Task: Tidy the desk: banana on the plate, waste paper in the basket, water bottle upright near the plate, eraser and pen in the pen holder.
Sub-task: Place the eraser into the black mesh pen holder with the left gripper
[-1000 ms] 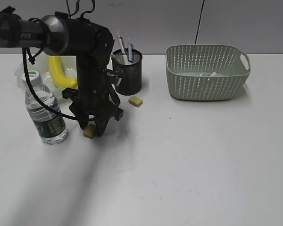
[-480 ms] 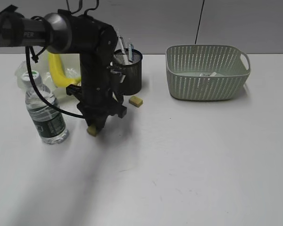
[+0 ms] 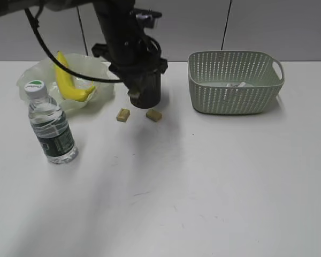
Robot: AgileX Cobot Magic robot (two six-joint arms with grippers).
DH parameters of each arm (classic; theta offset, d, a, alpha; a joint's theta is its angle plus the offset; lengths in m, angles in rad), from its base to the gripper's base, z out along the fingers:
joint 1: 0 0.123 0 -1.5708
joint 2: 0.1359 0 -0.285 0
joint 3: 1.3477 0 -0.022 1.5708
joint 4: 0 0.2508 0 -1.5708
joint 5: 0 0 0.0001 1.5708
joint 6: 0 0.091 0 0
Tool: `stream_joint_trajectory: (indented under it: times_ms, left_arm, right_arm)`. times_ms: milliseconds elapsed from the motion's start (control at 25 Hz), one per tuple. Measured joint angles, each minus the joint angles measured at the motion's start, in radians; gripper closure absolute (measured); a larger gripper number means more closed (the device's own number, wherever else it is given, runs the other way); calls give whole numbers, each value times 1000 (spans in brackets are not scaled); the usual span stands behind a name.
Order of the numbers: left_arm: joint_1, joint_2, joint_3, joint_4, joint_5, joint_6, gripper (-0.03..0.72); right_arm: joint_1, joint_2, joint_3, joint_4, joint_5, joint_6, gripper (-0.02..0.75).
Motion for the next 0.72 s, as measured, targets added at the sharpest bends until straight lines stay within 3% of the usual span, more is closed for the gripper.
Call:
stream_joint_trajectory:
  times_ms: [200,400,720]
  left_arm:
    - [0,-14,-115,5,-86,0,503]
    - [1,-6,-121,55,-248,0,503]
    - [17,68,-124,109,-351,0,503]
  right_arm:
    - [0,0,0,0,0,0,320]
    - [0,0,0,0,0,0,320]
    - [0,0,0,0,0,0,320]
